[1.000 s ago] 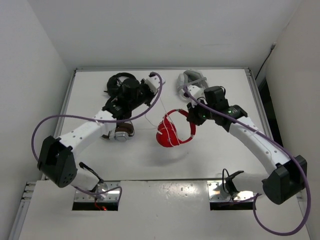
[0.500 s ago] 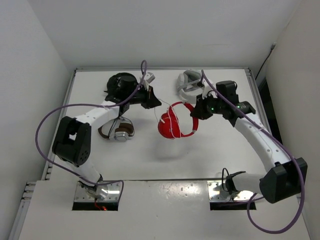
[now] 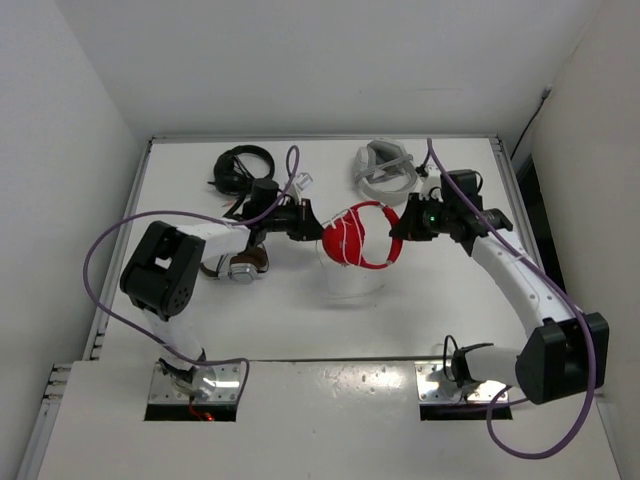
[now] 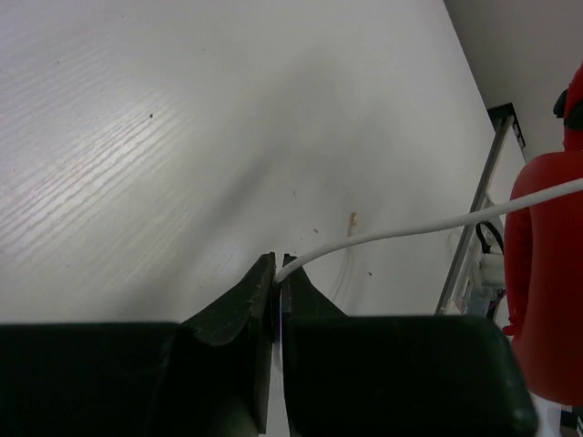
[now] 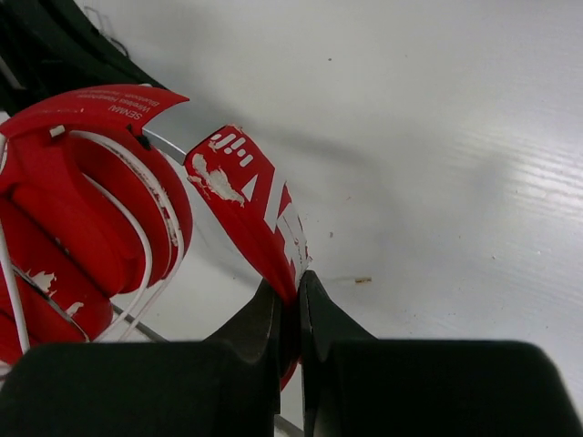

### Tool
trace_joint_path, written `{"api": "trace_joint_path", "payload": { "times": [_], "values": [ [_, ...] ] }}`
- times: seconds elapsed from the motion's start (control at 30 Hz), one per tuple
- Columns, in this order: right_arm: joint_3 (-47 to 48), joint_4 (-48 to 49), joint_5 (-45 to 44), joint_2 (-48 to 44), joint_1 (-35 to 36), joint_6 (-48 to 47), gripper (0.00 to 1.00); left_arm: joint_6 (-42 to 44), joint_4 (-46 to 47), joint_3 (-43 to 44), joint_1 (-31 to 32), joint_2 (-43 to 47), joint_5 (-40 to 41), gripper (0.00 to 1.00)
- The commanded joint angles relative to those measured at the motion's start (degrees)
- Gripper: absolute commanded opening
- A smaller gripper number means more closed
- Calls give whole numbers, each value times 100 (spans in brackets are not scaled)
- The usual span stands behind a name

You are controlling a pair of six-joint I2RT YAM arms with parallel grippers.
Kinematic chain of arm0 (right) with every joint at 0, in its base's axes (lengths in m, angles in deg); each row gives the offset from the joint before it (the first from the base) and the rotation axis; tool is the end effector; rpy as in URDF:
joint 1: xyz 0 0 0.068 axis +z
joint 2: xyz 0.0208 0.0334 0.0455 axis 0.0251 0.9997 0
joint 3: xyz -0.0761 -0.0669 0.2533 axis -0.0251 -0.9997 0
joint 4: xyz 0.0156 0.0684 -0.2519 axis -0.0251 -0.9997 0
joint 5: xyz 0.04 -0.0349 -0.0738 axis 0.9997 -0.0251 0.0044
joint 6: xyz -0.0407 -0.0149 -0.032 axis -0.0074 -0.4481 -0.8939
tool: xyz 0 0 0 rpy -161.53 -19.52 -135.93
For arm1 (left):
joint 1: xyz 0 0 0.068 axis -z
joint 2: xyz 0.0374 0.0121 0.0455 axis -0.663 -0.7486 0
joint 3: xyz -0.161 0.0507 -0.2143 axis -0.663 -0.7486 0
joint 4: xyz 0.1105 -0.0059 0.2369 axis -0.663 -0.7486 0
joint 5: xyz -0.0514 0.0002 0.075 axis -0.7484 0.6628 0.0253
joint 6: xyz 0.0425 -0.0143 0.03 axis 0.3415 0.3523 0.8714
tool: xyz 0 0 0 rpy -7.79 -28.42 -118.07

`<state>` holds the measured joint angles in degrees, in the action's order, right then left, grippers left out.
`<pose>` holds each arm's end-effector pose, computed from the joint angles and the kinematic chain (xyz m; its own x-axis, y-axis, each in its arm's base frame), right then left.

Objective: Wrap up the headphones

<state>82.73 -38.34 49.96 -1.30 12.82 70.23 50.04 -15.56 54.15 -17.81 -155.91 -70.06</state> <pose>0.2604 0.0668 0.2786 -0.8028 0.1810 -0.5681 -0.1790 0.8357 0.5192 0.3349 -0.1725 0.1903 -0.7857 -0.0543 -0.6162 0.5129 0.4998 -0.6980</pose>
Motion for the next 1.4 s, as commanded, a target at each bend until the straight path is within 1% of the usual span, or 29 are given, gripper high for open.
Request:
{"api": "trace_joint_path", "payload": {
  "times": [0.0, 0.07, 0.2, 0.23, 0.37, 0.47, 0.63, 0.73, 0.77, 1.0, 1.07, 1.13, 1.17, 1.2, 1.23, 1.27, 1.33, 1.37],
  "values": [
    [5, 569, -118, 52, 5, 903, 0, -277, 416, -75, 80, -197, 204, 13],
    [-48, 630, -398, 113, 5, 1123, 0, -470, 617, -127, 80, -364, 204, 18],
    [-110, 630, -496, 350, 5, 1352, 0, -646, 952, -241, 132, -479, 204, 24],
    [-110, 630, -566, 404, 5, 1422, 0, -647, 1005, -303, 185, -479, 204, 28],
    [-110, 630, -628, 597, 57, 1528, 0, -647, 1005, -303, 185, -611, 256, 31],
    [-110, 691, -628, 668, 58, 1529, 0, -480, 953, -189, 185, -733, 256, 33],
    [-163, 745, -690, 773, 119, 1476, 0, -235, 900, -136, 185, -655, 318, 38],
    [-163, 745, -690, 826, 119, 1476, 0, -172, 847, -136, 80, -374, 371, 51],
    [-163, 745, -690, 826, 119, 1424, 0, -111, 847, -188, 80, -260, 371, 58],
    [-163, 745, -690, 879, 119, 1423, 0, -49, 794, -189, -140, 127, 423, 61],
    [-163, 745, -690, 879, 58, 1423, 0, 56, 619, -189, -350, 381, 493, 61],
    [-163, 745, -690, 879, -3, 1423, 0, 318, 479, -277, -578, 758, 494, 61],
    [-163, 745, -690, 931, -4, 1423, 0, 476, 382, -364, -580, 873, 494, 61],
    [-163, 745, -690, 931, -65, 1423, 0, 678, -19, -365, -658, 979, 494, 61],
    [-163, 745, -611, 931, -65, 1423, 0, 1133, -232, -365, -659, 1076, 494, 61],
    [-163, 745, -611, 984, -65, 1475, 0, 1381, -434, -365, -711, 1225, 494, 61],
    [-163, 745, -497, 1036, -65, 1537, 0, 1864, -995, -365, -711, 1401, 677, 61],
    [-163, 745, -496, 1037, -65, 1537, 0, 2206, -1103, -417, -711, 1489, 852, 61]
  ]
}}
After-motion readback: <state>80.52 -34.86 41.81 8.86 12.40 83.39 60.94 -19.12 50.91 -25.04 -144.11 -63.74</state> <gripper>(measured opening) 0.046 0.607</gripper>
